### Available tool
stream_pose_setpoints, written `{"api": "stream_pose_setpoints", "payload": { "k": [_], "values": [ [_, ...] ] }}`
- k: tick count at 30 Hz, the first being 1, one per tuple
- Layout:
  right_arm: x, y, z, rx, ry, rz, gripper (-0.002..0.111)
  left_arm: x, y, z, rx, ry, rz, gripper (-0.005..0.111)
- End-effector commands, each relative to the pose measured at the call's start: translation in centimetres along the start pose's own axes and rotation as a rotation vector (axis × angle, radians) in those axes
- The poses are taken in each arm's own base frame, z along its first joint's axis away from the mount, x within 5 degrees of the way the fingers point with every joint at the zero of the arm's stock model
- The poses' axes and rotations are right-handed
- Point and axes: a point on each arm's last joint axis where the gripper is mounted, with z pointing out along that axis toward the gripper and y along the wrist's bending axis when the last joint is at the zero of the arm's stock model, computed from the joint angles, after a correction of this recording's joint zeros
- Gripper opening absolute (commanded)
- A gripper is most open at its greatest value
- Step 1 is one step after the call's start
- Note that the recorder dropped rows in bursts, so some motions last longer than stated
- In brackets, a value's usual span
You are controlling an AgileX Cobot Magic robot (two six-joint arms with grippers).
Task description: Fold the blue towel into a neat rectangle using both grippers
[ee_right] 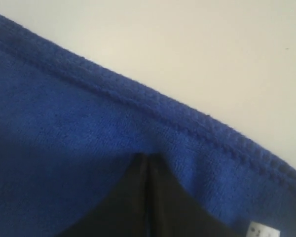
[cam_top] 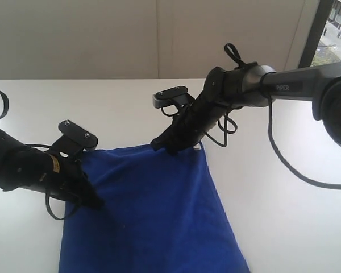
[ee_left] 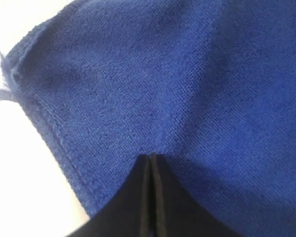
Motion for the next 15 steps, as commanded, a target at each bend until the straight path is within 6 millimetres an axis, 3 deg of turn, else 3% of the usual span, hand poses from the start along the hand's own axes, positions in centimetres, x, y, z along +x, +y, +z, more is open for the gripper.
{"api": "stream_pose_setpoints", "payload": {
  "k": [1, 6, 11, 15],
  "values": [
    [-1.3, 0.6, -2.3, 0.021, -0.07, -0.052, 0.0, -0.6, 0.6, 0.0, -0.016, -0.113, -0.011, 0.0],
    [-2.0, 0.3, -2.8, 0.07, -0.134, -0.073, 0.0, -1.4, 3.1, -0.3, -0.08, -0.255, -0.146, 0.0],
    [-1.3, -0.2, -0.9, 0.064, -0.107, -0.073, 0.0, -0.9, 5.5, -0.5, -0.133, -0.275, -0.255, 0.0],
    [-0.3, -0.4, 1.0, 0.041, -0.064, -0.057, 0.0, -0.7, 5.7, -0.5, -0.137, -0.253, -0.264, 0.0]
  ]
}}
